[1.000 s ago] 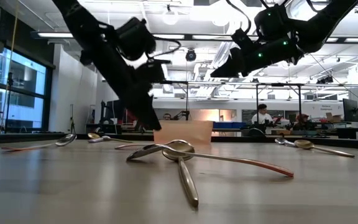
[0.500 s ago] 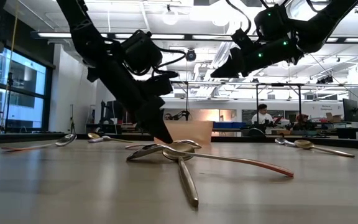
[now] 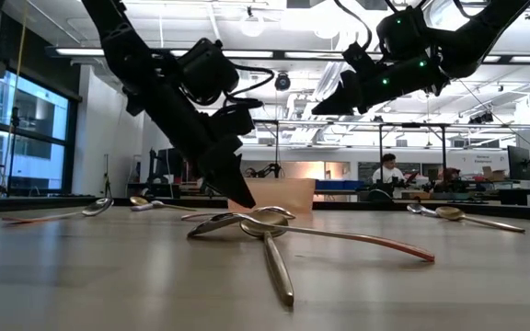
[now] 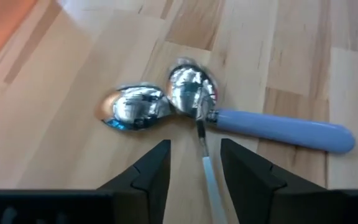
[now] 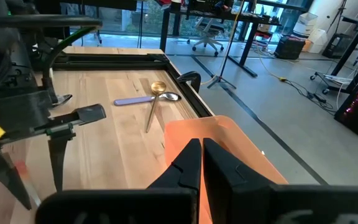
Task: Sort silverware by color (type)
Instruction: Put the orange spoon into the orange bin
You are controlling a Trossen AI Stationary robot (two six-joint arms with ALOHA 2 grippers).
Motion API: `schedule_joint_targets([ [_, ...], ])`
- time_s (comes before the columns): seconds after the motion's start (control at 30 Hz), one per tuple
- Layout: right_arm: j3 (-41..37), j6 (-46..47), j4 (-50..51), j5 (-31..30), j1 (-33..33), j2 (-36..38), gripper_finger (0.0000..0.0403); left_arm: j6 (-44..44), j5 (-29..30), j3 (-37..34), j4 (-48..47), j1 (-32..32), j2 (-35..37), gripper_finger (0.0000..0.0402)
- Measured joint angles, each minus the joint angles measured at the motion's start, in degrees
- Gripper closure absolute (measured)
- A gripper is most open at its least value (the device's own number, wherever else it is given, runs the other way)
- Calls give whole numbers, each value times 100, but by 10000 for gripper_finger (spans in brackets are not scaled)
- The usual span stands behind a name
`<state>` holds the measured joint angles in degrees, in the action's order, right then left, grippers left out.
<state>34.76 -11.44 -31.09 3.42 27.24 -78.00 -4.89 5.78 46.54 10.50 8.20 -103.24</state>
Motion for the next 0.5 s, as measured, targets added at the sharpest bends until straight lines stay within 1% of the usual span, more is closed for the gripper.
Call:
schedule_joint_targets([
  [0.23,-1,2,0,0,0,0,403,38,29,7,90,-52,-106,264],
  [0.5,-1,48,11,-1,0,0,403,92,43,0,-10,-24,-155,292],
])
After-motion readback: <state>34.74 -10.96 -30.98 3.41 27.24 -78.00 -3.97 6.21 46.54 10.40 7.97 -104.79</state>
